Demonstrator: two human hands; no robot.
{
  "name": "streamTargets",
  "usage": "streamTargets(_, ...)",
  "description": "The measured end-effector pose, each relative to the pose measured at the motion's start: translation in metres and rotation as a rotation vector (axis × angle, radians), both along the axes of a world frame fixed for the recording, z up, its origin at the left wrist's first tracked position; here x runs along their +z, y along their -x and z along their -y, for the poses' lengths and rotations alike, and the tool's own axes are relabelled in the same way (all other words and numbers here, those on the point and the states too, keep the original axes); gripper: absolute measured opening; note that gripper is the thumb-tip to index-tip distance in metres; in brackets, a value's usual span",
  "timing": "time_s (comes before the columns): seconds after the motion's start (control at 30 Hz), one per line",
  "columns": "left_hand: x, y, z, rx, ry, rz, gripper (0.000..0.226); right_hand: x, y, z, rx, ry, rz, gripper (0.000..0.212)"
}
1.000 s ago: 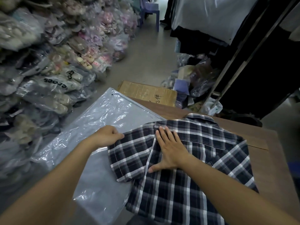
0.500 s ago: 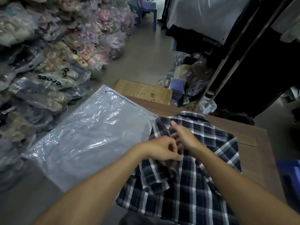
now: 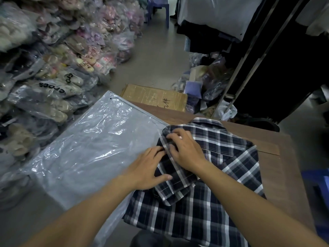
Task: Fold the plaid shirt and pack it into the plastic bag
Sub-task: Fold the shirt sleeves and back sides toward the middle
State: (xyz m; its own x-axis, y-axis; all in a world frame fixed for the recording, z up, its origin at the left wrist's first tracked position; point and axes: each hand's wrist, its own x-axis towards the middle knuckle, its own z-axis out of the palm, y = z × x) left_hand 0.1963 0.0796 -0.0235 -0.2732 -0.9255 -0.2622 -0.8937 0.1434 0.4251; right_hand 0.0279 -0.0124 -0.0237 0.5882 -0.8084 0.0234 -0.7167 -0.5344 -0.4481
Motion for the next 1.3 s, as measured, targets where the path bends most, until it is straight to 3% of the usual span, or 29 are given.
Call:
streamTargets(0.07, -0.006, 0.002, -0.008, 0.021, -0.011, -0.029, 0.078, -0.005, -0.010, 0.002, 0.051, -0.050, -0.070, 0.036)
streamTargets(0.13, -0.007, -0.001, -0.013, 0.053, 0.064, -0.065, 0.059, -0.006, -0.018, 0.007, -0.036, -0.211, -0.109, 0.036)
streamTargets(0.23, 0.000, -0.014, -0.019, 0.018, 0.124, -0.048, 0.031, -0.006, -0.023, 0.018, -0.180, -0.352, -0.023, 0.028)
streamTargets(0.4, -0.002, -0.034, -0.030, -0.217, -0.013, 0.136, 0.033, -0.002, -0.024, 0.029, -0.307, -0.516, 0.187, 0.020)
streamTargets(0.73, 0.009, -0.049, -0.022, -0.006, -0.162, 0.011, 0.019, -0.011, -0.015, 0.036, -0.355, -0.484, 0.310, 0.023)
streamTargets(0.83, 0.017, -0.057, -0.017, 0.008, -0.149, 0.041, 0.016, -0.014, -0.013, 0.035, -0.312, -0.392, 0.250, 0.028)
streamTargets(0.93, 0.022, -0.044, -0.012, 0.043, -0.042, 0.016, 0.041, -0.018, -0.013, 0.034, -0.231, -0.316, 0.144, 0.037)
streamTargets(1.03, 0.012, -0.017, -0.007, -0.031, 0.103, 0.145, 0.071, -0.018, -0.012, 0.036, -0.207, -0.292, 0.120, 0.040)
streamTargets(1.17, -0.014, 0.008, -0.009, -0.221, 0.047, 0.377, 0.106, -0.021, -0.014, 0.038, -0.124, -0.260, -0.016, 0.052)
streamTargets(1.3, -0.025, 0.014, -0.008, -0.193, -0.028, 0.436, 0.136, -0.022, -0.023, 0.038, -0.051, -0.219, -0.254, 0.054)
